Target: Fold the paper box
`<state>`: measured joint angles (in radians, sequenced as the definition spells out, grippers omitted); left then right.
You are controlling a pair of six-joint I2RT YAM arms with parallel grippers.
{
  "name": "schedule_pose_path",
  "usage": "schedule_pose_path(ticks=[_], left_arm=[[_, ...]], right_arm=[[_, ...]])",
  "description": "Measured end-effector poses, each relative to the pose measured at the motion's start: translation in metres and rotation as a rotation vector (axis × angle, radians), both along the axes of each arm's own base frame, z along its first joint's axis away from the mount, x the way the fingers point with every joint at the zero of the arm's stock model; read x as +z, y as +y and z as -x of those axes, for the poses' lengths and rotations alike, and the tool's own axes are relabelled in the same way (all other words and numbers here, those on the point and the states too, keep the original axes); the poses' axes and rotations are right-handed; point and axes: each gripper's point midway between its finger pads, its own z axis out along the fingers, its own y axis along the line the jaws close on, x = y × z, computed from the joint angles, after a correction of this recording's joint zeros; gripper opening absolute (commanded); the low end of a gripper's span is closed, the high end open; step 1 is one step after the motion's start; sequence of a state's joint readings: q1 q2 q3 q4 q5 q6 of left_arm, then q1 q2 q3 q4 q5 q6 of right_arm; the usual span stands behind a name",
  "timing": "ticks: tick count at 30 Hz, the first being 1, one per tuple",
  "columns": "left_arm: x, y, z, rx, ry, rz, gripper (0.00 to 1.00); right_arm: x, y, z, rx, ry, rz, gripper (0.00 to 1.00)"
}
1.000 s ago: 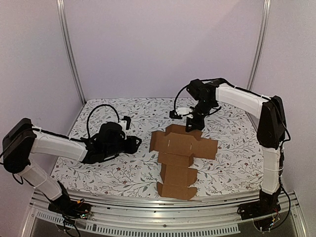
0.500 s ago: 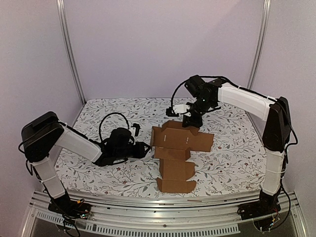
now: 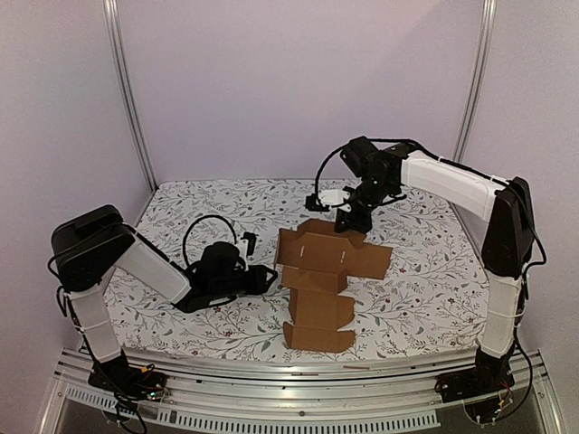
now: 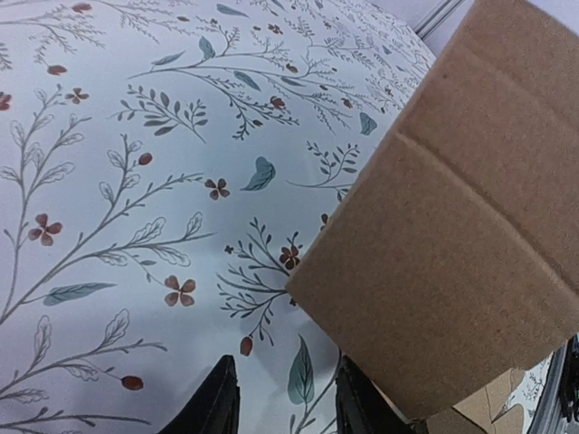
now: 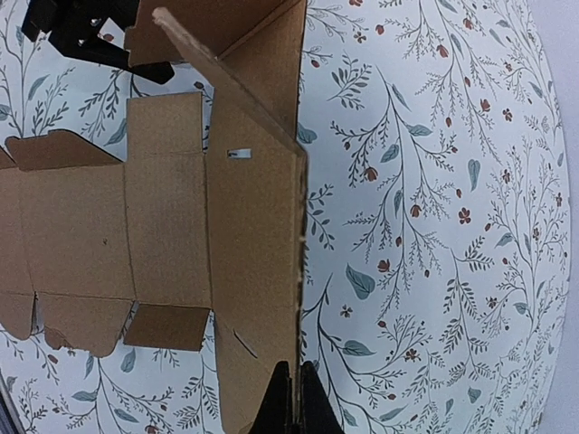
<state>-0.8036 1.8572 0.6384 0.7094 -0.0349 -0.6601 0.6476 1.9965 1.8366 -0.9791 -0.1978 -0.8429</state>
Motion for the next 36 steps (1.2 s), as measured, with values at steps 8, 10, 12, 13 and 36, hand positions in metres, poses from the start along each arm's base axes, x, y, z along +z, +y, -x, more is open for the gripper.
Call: schedule_pose_path(ticks=[8, 10, 12, 13, 36], left_arm=[[-0.011, 0.029, 0.021, 0.037, 0.023, -0.021, 0.34], [-0.016, 0.031, 0.023, 0.042, 0.036, -0.024, 0.34], [-0.018, 0.029, 0.022, 0.043, 0.037, -0.01, 0.33], [-0.019, 0.027, 0.022, 0.04, 0.034, -0.005, 0.33], [0.014, -0.028, 0.035, -0.043, -0.07, 0.269, 0.3]], right_arm=[[0.018, 0.0, 0.011, 0.017, 0.013, -0.042, 0.0], [0.022, 0.001, 0.014, 0.02, 0.019, -0.057, 0.0], [0.024, 0.002, 0.016, 0.02, 0.031, -0.07, 0.0], [0.024, 0.003, 0.017, 0.019, 0.037, -0.074, 0.0], [0.006, 0.002, 0.025, -0.029, 0.105, -0.076, 0.0]])
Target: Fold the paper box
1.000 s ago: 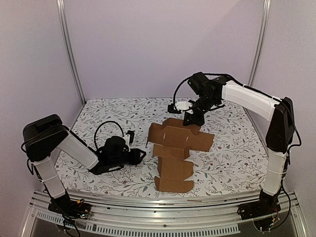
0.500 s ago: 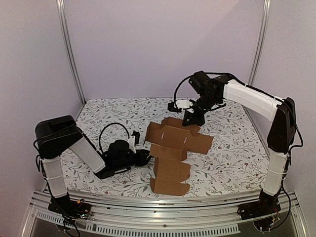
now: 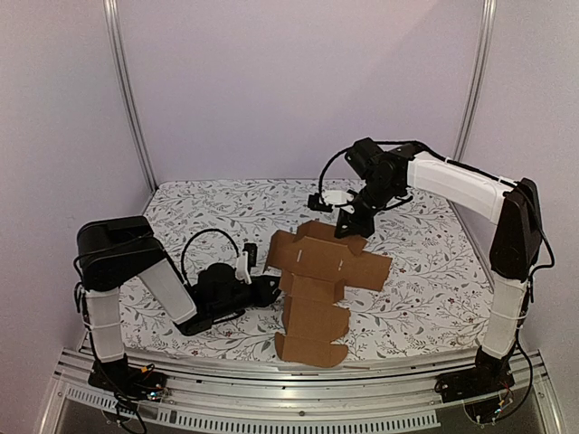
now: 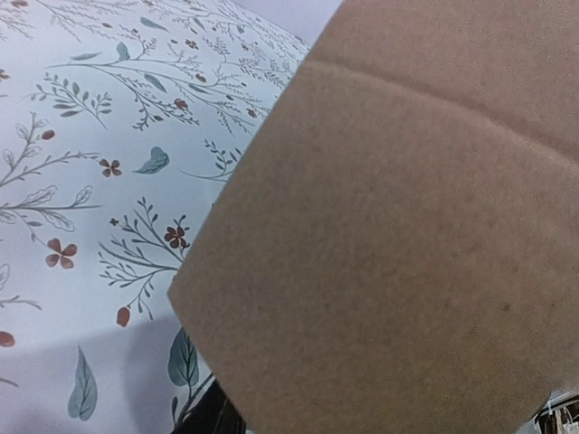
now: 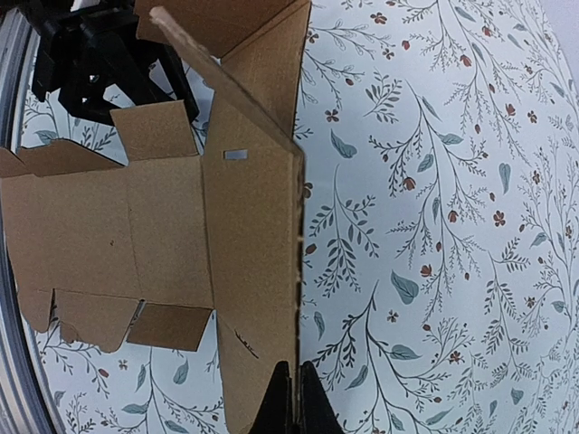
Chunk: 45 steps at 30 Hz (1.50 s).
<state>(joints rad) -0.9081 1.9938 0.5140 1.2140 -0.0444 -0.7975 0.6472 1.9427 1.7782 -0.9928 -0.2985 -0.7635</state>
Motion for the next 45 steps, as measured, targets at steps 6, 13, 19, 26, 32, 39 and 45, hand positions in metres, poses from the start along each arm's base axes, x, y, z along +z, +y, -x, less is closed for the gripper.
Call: schedule_pose_path(ticks=[6, 13, 19, 26, 32, 39, 45], left_arm=[[-0.004, -0.012, 0.002, -0.016, 0.017, 0.006, 0.26], [-0.003, -0.016, 0.009, 0.043, 0.027, -0.074, 0.24], [0.02, -0.023, 0.01, 0.075, 0.014, -0.14, 0.27], [0.022, -0.018, 0.019, 0.049, 0.034, -0.156, 0.31], [0.02, -0.004, 0.027, 0.054, 0.054, -0.17, 0.32], [0.015, -0.013, 0.034, -0.012, 0.063, -0.177, 0.3], [0.002, -0.026, 0.032, -0.044, 0.074, -0.181, 0.3]], right_arm=[[-0.004, 0.002, -0.002, -0.022, 0.004, -0.009, 0.0], [-0.009, 0.003, -0.011, -0.079, -0.005, -0.009, 0.0], [-0.014, 0.002, -0.018, -0.109, -0.022, -0.002, 0.0], [-0.023, 0.001, -0.016, -0.111, -0.009, 0.004, 0.0], [-0.03, -0.002, -0.011, -0.109, 0.005, 0.014, 0.0], [-0.024, -0.001, -0.01, -0.105, -0.003, -0.005, 0.0], [-0.023, 0.002, -0.008, -0.101, 0.006, -0.019, 0.0]])
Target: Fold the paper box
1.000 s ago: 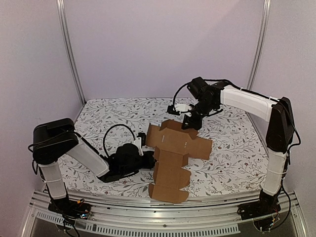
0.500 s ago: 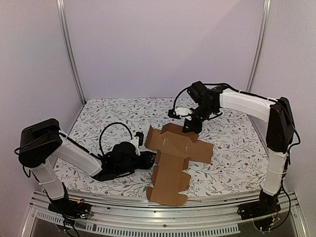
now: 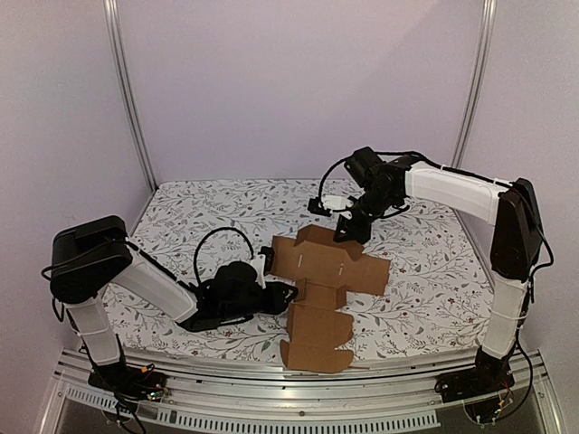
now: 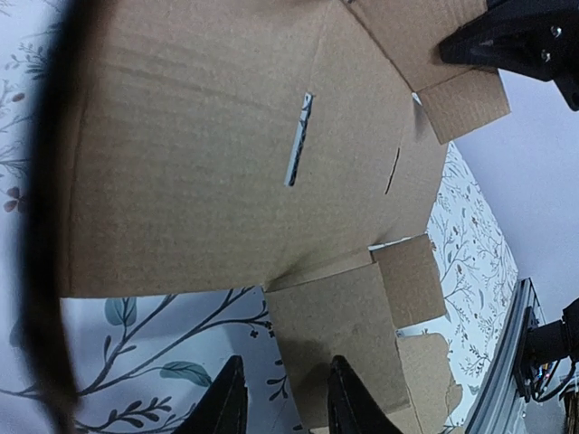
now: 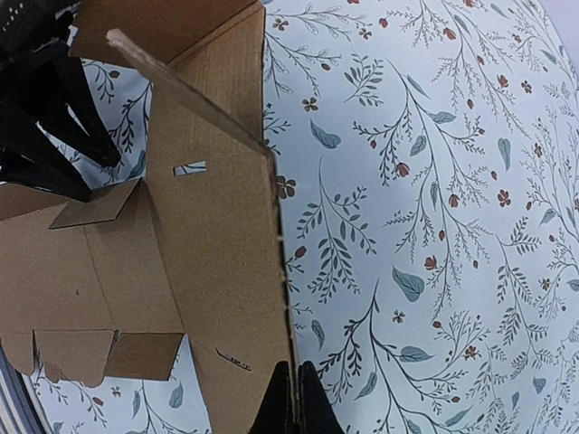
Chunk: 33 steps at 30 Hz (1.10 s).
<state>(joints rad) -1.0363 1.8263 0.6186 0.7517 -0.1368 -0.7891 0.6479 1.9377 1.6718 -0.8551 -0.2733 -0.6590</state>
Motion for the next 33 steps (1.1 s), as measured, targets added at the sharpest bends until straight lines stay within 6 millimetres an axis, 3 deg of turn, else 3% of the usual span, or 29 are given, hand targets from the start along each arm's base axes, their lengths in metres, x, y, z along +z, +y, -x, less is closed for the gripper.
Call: schedule_pose_path(ticks=[8, 17, 26, 30, 33], left_arm=[[-0.002, -0.002, -0.003, 0.009, -0.006, 0.003, 0.27], [-0.004, 0.003, -0.012, 0.068, -0.013, -0.027, 0.21], [-0.011, 0.008, -0.02, 0.126, -0.012, -0.055, 0.22], [0.0, 0.011, -0.013, 0.11, -0.053, -0.075, 0.29], [0.03, 0.006, 0.006, 0.033, -0.122, -0.089, 0.3]], right_arm=[[-0.001, 0.002, 0.011, 0.019, 0.04, -0.032, 0.0], [0.025, 0.008, 0.031, 0.066, 0.072, -0.122, 0.0], [0.027, 0.008, 0.035, 0.071, 0.082, -0.131, 0.0], [0.026, 0.005, 0.03, 0.054, 0.066, -0.112, 0.0], [0.025, 0.004, 0.027, 0.046, 0.047, -0.098, 0.0]])
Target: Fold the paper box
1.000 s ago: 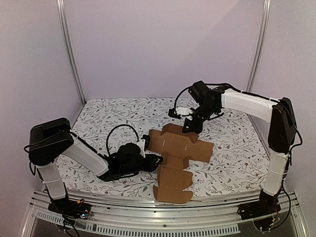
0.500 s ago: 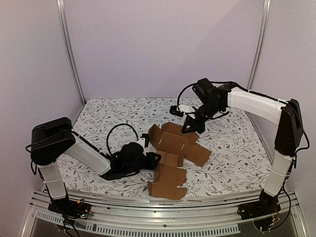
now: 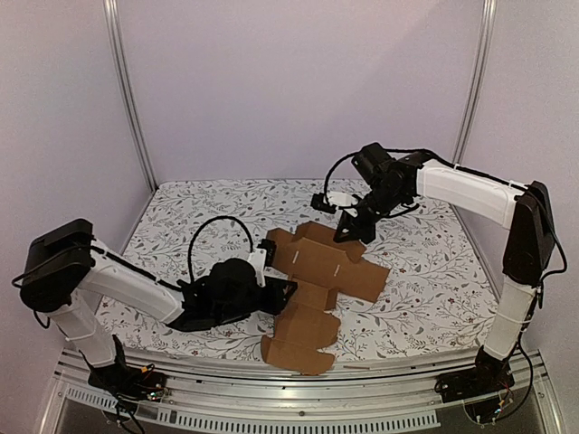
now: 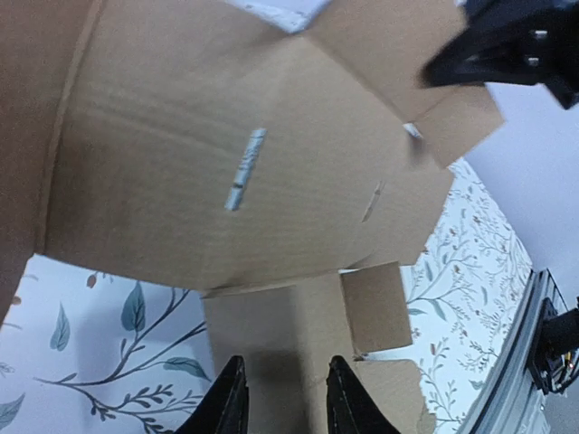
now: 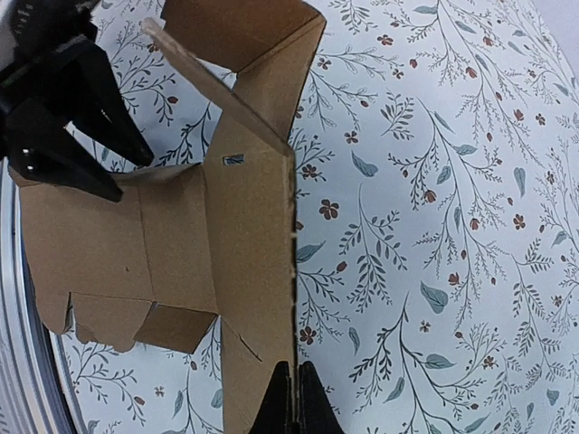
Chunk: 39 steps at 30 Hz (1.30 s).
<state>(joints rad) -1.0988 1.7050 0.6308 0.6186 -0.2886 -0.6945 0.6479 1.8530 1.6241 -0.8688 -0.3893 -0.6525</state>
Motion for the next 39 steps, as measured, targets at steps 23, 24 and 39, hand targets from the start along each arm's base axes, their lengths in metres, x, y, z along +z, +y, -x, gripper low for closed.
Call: schedule_pose_path(ticks=[23, 24, 39], left_arm=[[0.007, 0.166, -0.026, 0.244, -0.052, -0.186, 0.44], [0.004, 0.159, -0.032, 0.222, -0.044, -0.192, 0.44], [-0.038, 0.04, -0.073, -0.274, -0.055, -0.124, 0.44]], right_arm=[[-0.007, 0.006, -0.02, 0.214, -0.378, 0.217, 0.0], [-0.009, 0.008, -0.02, 0.227, -0.399, 0.227, 0.0], [-0.039, 0.008, -0.031, 0.253, -0.527, 0.291, 0.0]])
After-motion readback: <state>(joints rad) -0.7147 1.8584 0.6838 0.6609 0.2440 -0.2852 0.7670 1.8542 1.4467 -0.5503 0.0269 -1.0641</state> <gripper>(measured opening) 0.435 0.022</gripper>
